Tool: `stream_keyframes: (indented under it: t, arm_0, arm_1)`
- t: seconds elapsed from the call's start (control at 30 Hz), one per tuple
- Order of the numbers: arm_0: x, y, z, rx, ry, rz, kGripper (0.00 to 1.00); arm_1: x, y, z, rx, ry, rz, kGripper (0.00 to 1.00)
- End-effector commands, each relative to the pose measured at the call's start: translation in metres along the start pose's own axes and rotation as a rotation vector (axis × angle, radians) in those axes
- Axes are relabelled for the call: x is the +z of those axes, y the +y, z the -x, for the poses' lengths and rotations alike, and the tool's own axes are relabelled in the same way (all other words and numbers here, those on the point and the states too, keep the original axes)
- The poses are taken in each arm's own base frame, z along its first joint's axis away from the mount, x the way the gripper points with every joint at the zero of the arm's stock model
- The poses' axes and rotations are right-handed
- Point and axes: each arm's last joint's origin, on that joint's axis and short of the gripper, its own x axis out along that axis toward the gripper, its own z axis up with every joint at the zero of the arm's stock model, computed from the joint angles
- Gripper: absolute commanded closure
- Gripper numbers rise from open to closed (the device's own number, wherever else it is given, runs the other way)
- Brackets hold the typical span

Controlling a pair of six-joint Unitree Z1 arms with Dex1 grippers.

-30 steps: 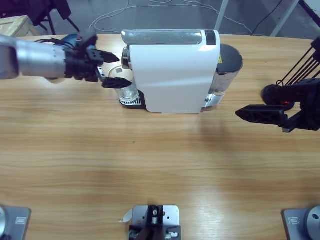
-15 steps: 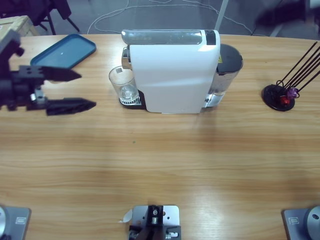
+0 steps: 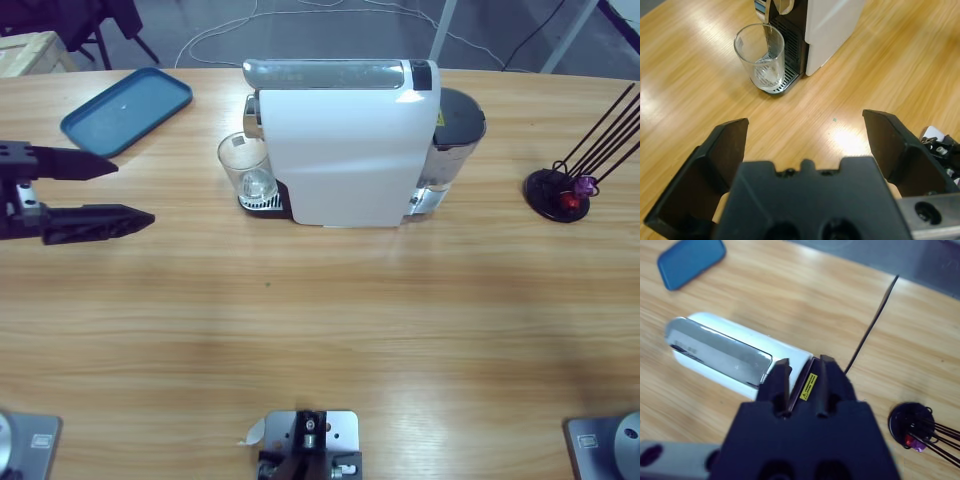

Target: Pour coffee

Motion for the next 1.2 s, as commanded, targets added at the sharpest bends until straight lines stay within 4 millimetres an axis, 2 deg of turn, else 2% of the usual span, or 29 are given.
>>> stream_keyframes:
  t: [0.03,0.33,0.7,1.2]
  arm_0:
    - [0.006,-0.001,0.005,0.017,-0.027,0.011,0.000]
    - [-0.001,0.001,-0.005,0.011,0.020,0.025,0.000]
    - [-0.003,0.000,-0.005,0.011,0.022,0.020,0.000]
    - [-0.006,0.001,-0.007,0.011,0.032,0.019,0.000]
  arm_1:
    - [-0.006,0.010,-0.043,0.015,0.131,0.028,1.000]
    - [-0.012,0.031,-0.042,0.068,0.170,0.067,1.000]
    - [-0.016,0.032,-0.062,0.058,0.220,0.072,1.000]
    - [-0.016,0.029,-0.069,0.021,0.223,0.092,1.000]
